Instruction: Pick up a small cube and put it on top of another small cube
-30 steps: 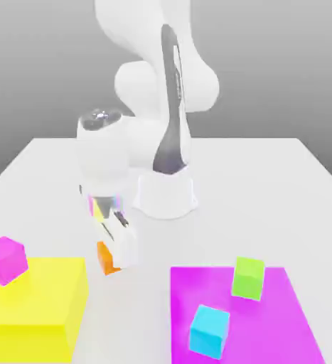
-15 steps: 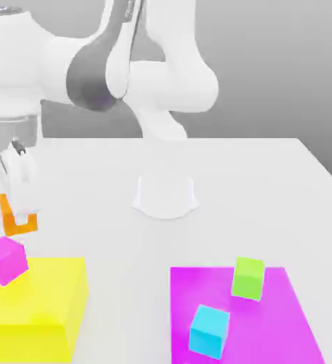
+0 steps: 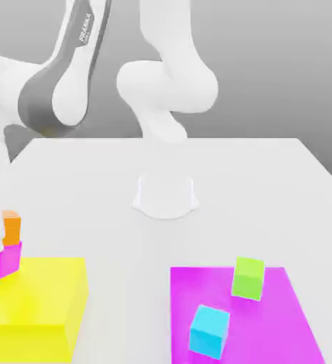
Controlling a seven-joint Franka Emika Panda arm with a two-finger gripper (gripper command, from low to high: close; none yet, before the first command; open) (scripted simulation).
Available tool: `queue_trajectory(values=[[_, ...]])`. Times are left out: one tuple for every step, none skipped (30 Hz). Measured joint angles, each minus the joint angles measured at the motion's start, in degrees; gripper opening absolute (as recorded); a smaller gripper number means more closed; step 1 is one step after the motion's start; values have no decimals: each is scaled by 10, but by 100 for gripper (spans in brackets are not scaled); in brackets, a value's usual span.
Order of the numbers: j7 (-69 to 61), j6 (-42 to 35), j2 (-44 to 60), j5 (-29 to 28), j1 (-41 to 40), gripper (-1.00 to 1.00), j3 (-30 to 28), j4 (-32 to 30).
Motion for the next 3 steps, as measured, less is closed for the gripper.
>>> queue_trajectory(values=[[2,-16,-12,-3,-1,100,0,4],[5,-37,-28,-7,-2,100,0,9],[8,-59,-45,-11,-3,100,1,15]])
